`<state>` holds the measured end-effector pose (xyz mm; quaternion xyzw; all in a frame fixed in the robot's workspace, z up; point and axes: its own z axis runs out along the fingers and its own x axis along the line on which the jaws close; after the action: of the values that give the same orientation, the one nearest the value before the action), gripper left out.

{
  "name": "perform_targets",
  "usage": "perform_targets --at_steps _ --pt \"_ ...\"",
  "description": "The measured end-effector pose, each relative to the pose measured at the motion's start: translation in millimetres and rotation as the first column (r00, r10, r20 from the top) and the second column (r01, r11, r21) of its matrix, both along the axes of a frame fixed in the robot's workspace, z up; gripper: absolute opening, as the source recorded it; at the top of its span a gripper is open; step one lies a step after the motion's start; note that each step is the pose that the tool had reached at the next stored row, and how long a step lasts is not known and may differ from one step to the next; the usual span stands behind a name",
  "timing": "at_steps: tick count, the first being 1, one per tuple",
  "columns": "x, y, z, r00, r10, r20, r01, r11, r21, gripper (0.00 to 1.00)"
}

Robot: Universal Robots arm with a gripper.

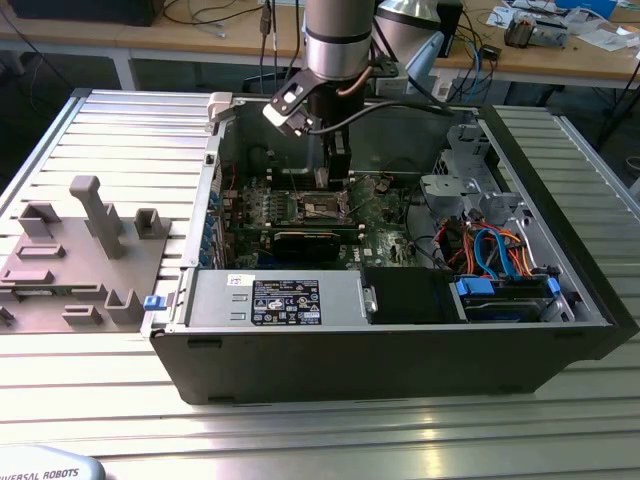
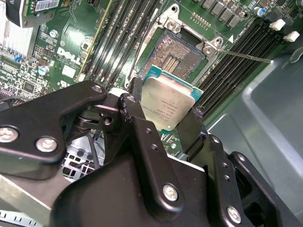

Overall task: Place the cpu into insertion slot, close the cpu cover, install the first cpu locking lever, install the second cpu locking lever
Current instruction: 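Place the cpu into insertion slot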

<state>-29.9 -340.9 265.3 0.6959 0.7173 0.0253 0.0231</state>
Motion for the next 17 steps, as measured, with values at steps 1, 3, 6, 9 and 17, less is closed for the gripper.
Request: perform_targets --at_steps 1,3,6,9,17 --pt "0.0 0.0 -0.2 1.0 0.0 0.0 0.0 1.0 -0.0001 0.54" --pt "0.0 0.0 -0.7 1.0 0.0 0.0 0.0 1.0 0.0 0.54" --pt "0.0 0.0 -1.7 1.0 0.0 0.0 0.0 1.0 0.0 0.54" --pt "0.0 0.0 -2.6 1.0 0.0 0.0 0.0 1.0 0.0 0.54" --pt "0.0 0.0 -5.0 1.0 0.0 0.0 0.0 1.0 -0.0001 0.54"
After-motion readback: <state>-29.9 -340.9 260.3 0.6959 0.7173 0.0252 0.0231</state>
